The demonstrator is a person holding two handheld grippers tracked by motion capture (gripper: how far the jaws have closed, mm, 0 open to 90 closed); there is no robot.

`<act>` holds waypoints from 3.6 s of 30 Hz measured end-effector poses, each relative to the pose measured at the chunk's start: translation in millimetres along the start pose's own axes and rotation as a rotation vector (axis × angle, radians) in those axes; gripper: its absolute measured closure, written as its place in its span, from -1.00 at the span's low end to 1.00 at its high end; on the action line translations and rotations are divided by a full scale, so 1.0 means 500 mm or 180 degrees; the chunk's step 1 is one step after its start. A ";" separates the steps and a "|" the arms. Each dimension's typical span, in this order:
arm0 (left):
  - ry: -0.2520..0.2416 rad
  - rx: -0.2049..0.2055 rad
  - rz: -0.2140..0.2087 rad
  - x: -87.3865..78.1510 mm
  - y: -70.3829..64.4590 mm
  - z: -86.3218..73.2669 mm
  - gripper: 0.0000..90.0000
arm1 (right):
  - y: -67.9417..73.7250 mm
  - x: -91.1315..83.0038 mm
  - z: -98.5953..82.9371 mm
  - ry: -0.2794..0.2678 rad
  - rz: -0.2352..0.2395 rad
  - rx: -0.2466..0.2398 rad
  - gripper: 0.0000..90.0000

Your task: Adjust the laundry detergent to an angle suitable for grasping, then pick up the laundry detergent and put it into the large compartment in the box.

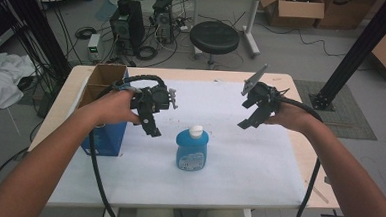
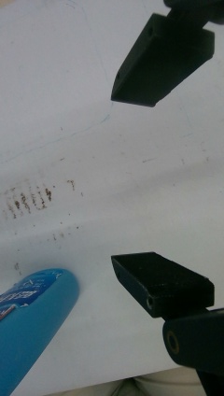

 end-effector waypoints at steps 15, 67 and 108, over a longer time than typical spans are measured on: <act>-0.0006 0.0001 0.0027 -0.004 0.000 0.003 -0.55 | 0.001 -0.007 0.005 -0.0016 -0.0031 -0.0047 -0.61; -0.0362 0.0247 -0.0045 -0.074 -0.057 0.076 -0.57 | 0.024 -0.008 0.001 -0.0071 -0.0031 -0.0116 -0.62; -0.0268 0.0456 -0.0229 -0.007 -0.095 0.170 -0.57 | 0.026 -0.001 0.010 -0.0076 -0.0014 -0.0195 -0.63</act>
Point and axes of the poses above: each handheld gripper's, and its own axes: x roughly forward along the jaws, z roughly out of its top, y roughly to its left, the point moved 1 cm from there along x, roughly forward along the jaws, and after that the axes turned 12 degrees about z, right-handed, at the moved point
